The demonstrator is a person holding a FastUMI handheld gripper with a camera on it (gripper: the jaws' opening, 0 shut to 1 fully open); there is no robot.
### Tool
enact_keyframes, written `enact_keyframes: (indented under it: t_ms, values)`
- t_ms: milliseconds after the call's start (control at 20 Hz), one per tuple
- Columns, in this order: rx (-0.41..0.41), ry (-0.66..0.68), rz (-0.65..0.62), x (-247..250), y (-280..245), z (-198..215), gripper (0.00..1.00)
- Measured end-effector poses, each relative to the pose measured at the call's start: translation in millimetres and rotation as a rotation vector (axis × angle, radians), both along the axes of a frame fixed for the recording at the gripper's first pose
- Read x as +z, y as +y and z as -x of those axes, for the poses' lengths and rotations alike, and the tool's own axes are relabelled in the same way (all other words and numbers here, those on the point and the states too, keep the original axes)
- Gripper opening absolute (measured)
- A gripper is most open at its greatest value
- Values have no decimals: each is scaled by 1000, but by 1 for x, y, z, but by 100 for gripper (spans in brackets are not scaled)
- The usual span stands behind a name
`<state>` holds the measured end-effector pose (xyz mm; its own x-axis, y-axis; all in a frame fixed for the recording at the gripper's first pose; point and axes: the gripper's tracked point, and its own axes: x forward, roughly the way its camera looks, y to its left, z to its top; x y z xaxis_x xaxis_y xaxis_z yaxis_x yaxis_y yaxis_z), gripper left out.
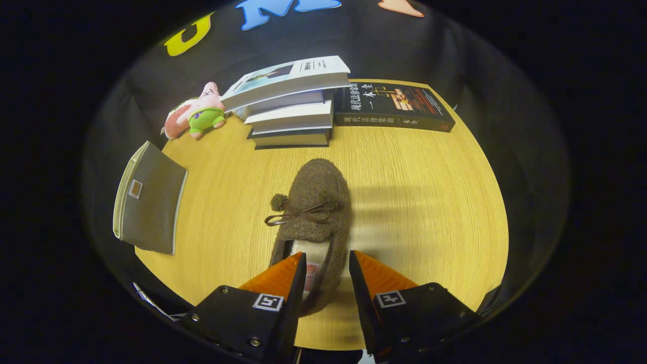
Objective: Open the storage box then place both shoes into the box .Put the left shoe in first, then the right shoe, with the right side of both shoes facing outward in a uniform manner.
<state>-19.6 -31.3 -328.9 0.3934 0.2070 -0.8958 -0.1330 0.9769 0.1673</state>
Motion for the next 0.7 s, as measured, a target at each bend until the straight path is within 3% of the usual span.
enact_keyframes:
  t_ms: [250, 350, 450, 500, 550, 700]
  values:
    - [-30, 41, 40, -27, -8, -23, 52]
    - [-31, 89, 13, -45, 0, -22, 46]
    - [-83, 116, 4, -39, -2, -22, 14]
    - [-114, 110, 9, -41, -3, -24, 13]
    - [-104, 112, 29, -40, -3, -20, 1]
    - [-91, 104, 63, -26, 3, -13, 1]
